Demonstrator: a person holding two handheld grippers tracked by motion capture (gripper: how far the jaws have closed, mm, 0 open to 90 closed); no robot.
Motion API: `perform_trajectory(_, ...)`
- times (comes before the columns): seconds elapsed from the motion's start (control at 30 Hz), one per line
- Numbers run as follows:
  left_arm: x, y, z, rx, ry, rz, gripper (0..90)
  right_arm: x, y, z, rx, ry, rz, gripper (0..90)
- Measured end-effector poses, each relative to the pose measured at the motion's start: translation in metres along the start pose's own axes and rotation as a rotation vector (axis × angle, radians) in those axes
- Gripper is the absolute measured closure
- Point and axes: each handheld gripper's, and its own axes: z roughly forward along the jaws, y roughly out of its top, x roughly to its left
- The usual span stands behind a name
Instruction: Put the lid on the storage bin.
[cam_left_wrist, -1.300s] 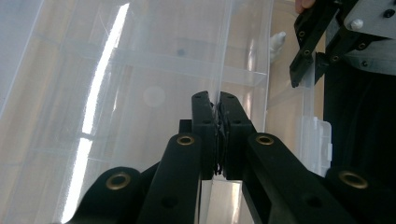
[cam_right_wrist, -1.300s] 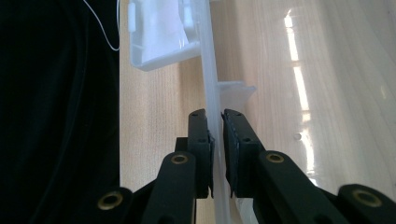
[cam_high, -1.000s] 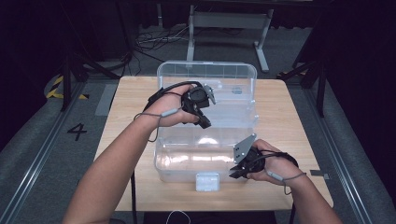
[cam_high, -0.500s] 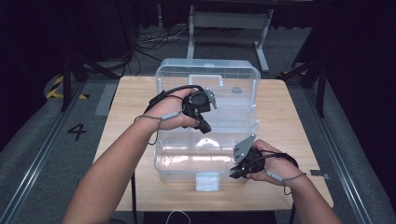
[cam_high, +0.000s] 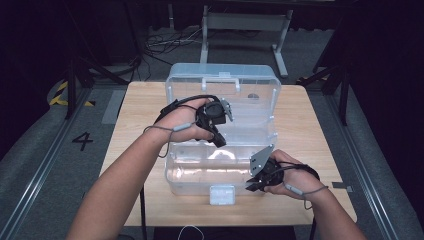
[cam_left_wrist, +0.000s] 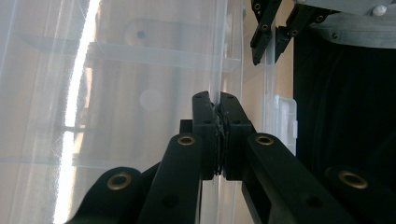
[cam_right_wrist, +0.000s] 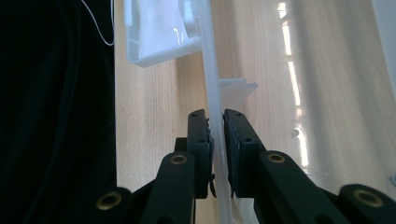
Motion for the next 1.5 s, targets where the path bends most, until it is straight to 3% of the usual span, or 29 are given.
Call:
perform_trajectory(0.87, -0.004, 0.0, 0.003, 0.017, -0.014, 0.007, 87.0, 0.004, 0.001, -0.003, 0.009, -0.029, 0.013, 81.5)
perform_trajectory(1.23, -0.007, -0.001, 0.006, 0.021, -0.02, 0.017, 87.0, 0.004, 0.0, -0.008, -0.018, -0.043, 0.009, 81.4)
perform_trajectory(1.5, -0.008, -0.001, 0.007, 0.029, -0.019, 0.021, 87.0, 0.009, 0.0, -0.026, -0.09, -0.061, 0.005, 84.1)
